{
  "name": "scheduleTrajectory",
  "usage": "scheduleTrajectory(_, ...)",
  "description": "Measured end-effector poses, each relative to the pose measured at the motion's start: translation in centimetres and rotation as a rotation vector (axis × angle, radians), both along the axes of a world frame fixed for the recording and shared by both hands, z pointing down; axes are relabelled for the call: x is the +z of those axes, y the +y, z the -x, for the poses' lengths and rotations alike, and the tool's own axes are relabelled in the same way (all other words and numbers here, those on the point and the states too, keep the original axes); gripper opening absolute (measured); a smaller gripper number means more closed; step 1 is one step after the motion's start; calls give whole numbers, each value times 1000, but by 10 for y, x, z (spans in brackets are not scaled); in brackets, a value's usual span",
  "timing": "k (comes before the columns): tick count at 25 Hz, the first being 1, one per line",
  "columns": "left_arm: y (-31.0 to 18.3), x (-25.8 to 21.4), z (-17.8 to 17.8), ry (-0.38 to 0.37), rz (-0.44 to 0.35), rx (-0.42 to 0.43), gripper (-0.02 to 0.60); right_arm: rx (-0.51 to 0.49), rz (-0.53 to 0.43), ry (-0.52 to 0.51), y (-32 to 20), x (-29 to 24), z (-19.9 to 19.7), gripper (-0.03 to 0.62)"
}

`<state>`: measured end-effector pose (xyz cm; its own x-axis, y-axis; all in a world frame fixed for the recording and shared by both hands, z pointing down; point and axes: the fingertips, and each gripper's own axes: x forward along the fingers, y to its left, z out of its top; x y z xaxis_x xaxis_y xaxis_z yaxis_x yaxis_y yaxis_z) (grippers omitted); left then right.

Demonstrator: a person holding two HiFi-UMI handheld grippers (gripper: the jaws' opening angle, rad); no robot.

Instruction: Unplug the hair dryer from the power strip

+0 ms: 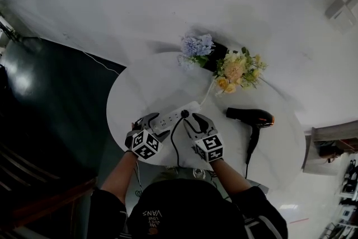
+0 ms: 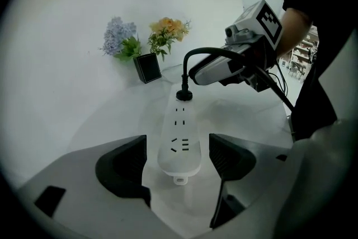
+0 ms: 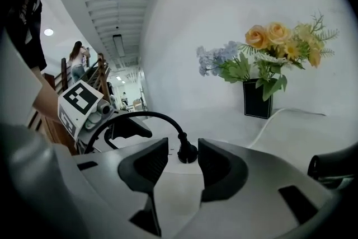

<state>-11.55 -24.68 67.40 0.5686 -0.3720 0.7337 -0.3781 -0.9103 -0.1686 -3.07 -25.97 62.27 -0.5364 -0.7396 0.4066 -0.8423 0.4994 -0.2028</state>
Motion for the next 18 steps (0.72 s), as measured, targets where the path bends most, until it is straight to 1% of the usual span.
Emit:
scheduleTrajectory(3, -1, 4, -2, -8, 9, 4, 350, -26, -13, 34, -6, 4, 6, 153)
scheduleTrajectory(9, -6, 16, 1, -48, 22, -5, 348, -43, -39, 90, -15, 11, 9, 153)
scheduleTrajectory(14, -6, 18, 1, -35, 41, -4, 343, -85, -47, 116, -18, 18, 14, 153)
scheduleTrajectory(18, -2, 20, 0, -14, 67, -7, 297, -78, -62, 137, -24, 21, 14, 152)
